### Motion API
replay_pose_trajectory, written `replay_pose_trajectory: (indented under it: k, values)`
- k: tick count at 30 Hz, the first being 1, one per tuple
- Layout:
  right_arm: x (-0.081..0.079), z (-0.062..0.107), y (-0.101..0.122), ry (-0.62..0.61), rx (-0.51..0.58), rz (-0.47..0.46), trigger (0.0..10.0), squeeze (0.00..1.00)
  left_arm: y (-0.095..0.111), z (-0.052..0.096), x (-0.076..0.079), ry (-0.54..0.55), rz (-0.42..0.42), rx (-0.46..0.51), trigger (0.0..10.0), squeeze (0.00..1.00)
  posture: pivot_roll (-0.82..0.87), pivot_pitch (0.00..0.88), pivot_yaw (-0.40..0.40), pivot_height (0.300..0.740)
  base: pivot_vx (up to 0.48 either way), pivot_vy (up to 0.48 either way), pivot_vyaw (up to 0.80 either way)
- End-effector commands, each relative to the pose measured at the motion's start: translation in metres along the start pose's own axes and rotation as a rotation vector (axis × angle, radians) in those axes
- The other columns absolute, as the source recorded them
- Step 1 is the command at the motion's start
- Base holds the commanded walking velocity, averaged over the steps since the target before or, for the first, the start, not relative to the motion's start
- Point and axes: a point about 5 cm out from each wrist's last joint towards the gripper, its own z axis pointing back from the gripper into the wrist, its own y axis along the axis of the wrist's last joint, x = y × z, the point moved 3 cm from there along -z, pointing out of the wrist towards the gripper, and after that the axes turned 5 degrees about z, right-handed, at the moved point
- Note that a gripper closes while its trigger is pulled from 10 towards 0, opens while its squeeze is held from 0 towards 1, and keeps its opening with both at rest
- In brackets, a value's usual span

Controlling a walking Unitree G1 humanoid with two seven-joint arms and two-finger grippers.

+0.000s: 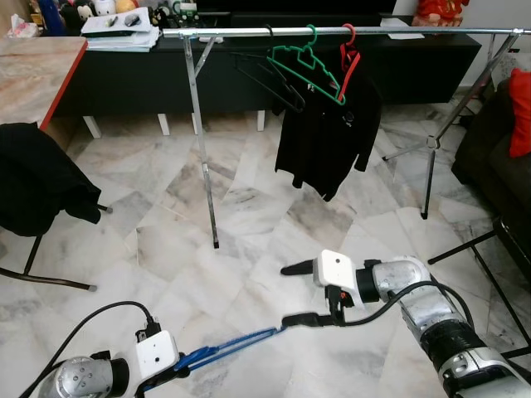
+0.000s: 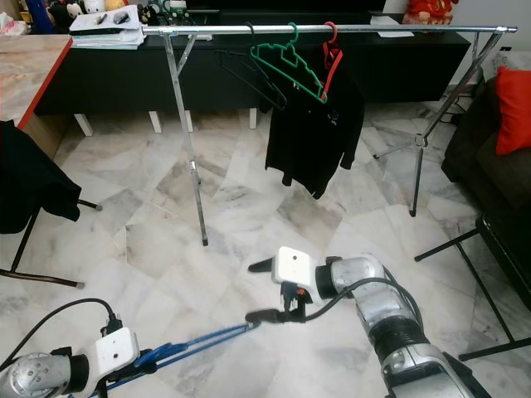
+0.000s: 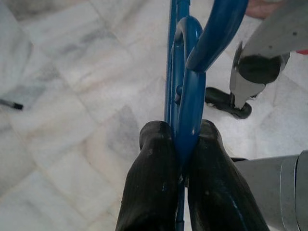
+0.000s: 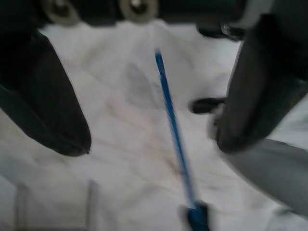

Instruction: Hang hanger

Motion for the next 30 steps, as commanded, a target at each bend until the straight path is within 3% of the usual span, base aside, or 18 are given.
replay_pose_trajectory:
  k: [1,8,13,21,30]
  values:
    - [-0.008,-0.014,0.015,0.104,0.056,0.041,10.0,0.00,0.015,0.001,0.003,-0.057,-0.018,0.016,10.0,0.00,0.06,0.167,-0.066,0.740,0.000,0.000,0.00]
    - [-0.015,-0.036,0.028,0.146,0.099,0.079,10.0,0.00,0.041,0.003,-0.005,-0.057,-0.058,0.044,10.0,0.00,0.07,0.160,-0.067,0.740,0.000,0.000,0.00]
    - [-0.020,-0.039,0.028,0.173,0.090,0.089,10.0,0.00,0.046,0.002,-0.006,-0.068,-0.055,0.041,10.0,0.00,0.07,0.164,-0.073,0.740,0.000,0.000,0.00]
    - [-0.029,-0.039,0.013,0.182,-0.002,0.098,10.0,0.00,0.072,-0.001,-0.005,-0.095,-0.068,0.077,10.0,0.00,0.06,0.181,-0.081,0.740,0.000,0.000,0.00]
    - [-0.018,-0.039,-0.005,0.082,-0.132,0.116,10.0,0.00,0.081,-0.001,-0.004,-0.108,-0.065,0.092,10.0,0.00,0.06,0.187,-0.085,0.740,0.000,0.000,0.00]
